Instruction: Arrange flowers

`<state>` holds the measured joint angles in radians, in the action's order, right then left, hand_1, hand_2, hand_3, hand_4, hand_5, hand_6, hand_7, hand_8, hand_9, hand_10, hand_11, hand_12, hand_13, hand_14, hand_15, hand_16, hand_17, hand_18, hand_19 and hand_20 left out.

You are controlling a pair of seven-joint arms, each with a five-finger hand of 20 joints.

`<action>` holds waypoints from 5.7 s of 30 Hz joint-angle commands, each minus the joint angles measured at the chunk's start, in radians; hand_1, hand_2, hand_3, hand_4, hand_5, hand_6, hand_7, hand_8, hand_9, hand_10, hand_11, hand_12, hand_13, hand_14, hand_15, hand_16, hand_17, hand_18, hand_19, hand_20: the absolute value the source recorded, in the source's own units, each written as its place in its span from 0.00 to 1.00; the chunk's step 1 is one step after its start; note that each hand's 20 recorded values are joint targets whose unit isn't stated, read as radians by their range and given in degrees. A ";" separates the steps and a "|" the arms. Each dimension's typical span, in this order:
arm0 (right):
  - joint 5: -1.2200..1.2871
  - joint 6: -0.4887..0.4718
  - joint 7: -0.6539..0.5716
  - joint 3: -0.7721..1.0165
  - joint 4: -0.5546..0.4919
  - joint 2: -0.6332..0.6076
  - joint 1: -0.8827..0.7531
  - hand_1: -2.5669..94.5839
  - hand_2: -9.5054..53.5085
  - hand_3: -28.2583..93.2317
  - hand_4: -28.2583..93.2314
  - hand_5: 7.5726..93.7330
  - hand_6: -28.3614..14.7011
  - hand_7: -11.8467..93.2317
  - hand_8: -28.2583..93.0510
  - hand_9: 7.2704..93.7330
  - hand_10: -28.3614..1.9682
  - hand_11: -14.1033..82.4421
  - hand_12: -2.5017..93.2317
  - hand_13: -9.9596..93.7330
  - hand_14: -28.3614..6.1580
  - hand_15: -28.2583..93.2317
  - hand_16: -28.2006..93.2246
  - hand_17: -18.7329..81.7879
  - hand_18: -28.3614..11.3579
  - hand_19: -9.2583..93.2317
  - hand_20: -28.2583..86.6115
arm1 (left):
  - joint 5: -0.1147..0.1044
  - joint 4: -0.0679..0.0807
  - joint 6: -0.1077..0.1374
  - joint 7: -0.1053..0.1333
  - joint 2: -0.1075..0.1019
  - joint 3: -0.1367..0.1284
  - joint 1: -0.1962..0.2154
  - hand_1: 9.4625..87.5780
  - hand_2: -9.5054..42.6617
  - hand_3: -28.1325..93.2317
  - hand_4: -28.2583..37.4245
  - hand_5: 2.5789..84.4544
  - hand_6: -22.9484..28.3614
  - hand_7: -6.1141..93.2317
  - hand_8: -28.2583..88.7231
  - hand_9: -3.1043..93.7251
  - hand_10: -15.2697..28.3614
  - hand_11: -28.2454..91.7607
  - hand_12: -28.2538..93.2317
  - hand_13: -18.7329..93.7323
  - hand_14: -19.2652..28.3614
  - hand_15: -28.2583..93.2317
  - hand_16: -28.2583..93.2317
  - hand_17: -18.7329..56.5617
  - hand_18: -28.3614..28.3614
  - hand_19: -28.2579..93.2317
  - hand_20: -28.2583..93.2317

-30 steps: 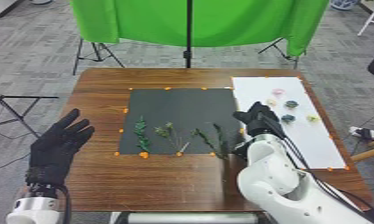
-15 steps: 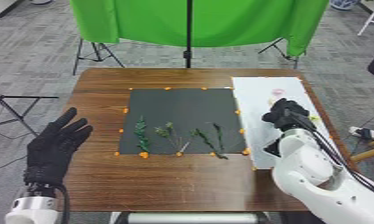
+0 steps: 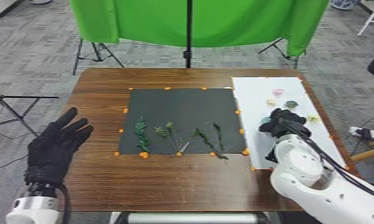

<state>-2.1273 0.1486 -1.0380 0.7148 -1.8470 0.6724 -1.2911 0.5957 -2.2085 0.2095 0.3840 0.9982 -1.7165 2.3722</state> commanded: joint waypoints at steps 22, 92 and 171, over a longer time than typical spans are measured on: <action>-0.268 0.213 -0.048 -0.141 -0.016 0.037 0.108 0.60 0.00 0.76 0.00 0.94 0.74 0.25 0.24 0.98 0.69 0.41 0.32 0.82 0.62 0.79 0.39 0.47 0.03 0.88 0.60 | -0.015 -0.009 0.010 0.009 -0.014 -0.005 0.020 0.16 0.34 0.88 0.00 0.47 0.64 0.17 0.17 0.43 0.83 0.43 0.32 0.40 1.00 0.65 0.16 0.13 0.97 0.68 0.33; 0.066 -0.043 0.380 -0.259 0.013 0.398 0.358 0.40 0.00 0.84 0.00 0.72 0.67 0.26 0.13 0.78 0.57 0.57 0.21 0.69 0.52 0.83 0.38 0.38 0.08 0.85 0.66 | -0.049 0.017 0.016 0.024 -0.047 -0.007 -0.047 0.16 0.34 0.88 0.00 0.46 0.64 0.17 0.16 0.43 0.84 0.44 0.32 0.40 1.00 0.65 0.16 0.13 0.97 0.69 0.34; 0.032 0.203 0.480 -0.481 0.371 0.626 0.650 0.61 0.00 0.81 0.00 0.92 0.75 0.26 0.24 1.00 0.75 0.35 0.38 0.82 0.69 0.80 0.46 0.44 0.19 0.89 0.66 | -0.053 0.021 0.028 0.068 -0.115 0.080 -0.134 0.15 0.35 0.87 0.00 0.46 0.63 0.17 0.16 0.43 0.84 0.44 0.32 0.40 1.00 0.65 0.16 0.13 0.97 0.69 0.35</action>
<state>-2.1397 0.4067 -0.6072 0.3211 -1.4714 1.0555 -0.8223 0.5440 -2.2045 0.2368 0.4473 0.9307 -1.6716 2.3379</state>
